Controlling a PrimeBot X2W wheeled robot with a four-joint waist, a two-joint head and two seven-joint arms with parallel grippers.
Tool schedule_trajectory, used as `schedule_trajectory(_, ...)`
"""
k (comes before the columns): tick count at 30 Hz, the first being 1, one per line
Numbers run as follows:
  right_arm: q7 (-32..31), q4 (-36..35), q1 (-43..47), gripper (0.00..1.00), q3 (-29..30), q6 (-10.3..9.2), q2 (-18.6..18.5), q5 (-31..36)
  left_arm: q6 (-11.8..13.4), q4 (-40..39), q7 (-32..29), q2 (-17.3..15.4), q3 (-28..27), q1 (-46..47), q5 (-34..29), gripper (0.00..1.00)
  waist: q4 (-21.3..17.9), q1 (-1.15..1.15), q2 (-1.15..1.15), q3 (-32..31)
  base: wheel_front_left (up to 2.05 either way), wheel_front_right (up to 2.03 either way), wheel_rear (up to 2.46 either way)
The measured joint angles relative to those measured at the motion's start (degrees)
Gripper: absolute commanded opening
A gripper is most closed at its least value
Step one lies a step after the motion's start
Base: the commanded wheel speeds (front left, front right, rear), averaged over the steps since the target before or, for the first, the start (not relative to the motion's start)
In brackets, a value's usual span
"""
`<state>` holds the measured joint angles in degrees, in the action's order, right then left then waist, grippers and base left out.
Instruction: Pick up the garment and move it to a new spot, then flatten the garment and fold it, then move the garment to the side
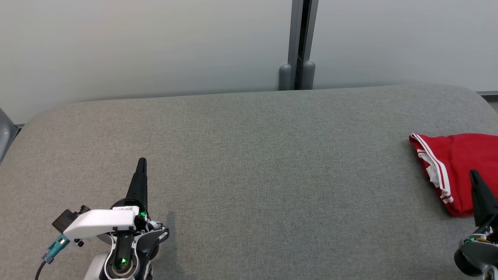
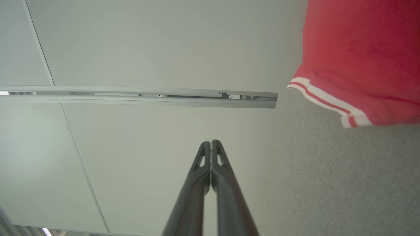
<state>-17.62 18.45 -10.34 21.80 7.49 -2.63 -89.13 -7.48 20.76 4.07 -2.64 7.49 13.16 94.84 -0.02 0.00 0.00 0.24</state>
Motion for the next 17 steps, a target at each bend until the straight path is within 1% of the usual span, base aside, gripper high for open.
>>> schedule_trajectory(17, 0.0, 0.0, 0.0, 0.00, 0.0, 0.00, 0.0, 0.0, 0.0, 0.0, 0.0, 0.0, 0.0, 0.0, 0.0, 0.00, 0.0, 0.00, 0.00, 0.0, 0.00, 0.00, 0.00)
